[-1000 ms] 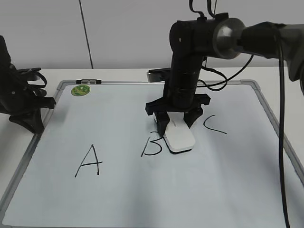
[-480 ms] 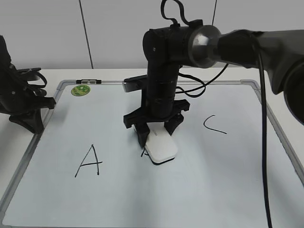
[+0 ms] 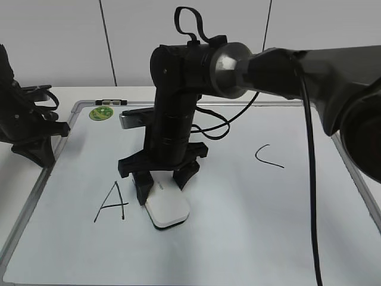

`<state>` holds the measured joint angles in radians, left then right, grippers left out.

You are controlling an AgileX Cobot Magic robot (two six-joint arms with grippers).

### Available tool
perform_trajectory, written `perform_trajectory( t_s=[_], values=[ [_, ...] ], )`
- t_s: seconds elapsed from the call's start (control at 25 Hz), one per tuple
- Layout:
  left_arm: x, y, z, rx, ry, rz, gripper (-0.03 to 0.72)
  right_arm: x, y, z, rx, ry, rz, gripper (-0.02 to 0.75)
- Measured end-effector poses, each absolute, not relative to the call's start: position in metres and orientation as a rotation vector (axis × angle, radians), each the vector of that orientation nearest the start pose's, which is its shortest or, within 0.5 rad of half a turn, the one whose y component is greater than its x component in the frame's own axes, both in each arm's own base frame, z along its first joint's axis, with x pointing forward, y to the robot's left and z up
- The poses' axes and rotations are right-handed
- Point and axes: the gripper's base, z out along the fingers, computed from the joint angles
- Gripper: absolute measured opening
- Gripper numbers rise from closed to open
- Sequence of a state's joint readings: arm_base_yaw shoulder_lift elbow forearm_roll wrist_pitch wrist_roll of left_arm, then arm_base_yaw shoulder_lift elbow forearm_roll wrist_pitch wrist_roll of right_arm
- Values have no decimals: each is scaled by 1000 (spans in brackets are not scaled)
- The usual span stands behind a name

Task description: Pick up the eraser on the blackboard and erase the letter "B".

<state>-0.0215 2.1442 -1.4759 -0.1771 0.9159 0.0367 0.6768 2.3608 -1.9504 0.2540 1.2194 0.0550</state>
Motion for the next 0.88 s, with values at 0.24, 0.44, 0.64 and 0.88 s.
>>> perform_trajectory(
  t_s=[0.24, 0.44, 0.64, 0.88],
  values=[
    [414, -22, 130, -68, 3058, -220, 29, 357, 325, 153, -846, 3043, 476, 519],
    [414, -22, 131, -69, 3058, -223, 29, 362, 317, 195, -838, 2924, 363, 519],
    [414, -22, 130, -70, 3060, -223, 29, 380, 278, 248, -698, 2819, 260, 519],
    [414, -22, 130, -69, 3060, -225, 29, 396, 203, 261, -486, 2868, 159, 519]
  ],
)
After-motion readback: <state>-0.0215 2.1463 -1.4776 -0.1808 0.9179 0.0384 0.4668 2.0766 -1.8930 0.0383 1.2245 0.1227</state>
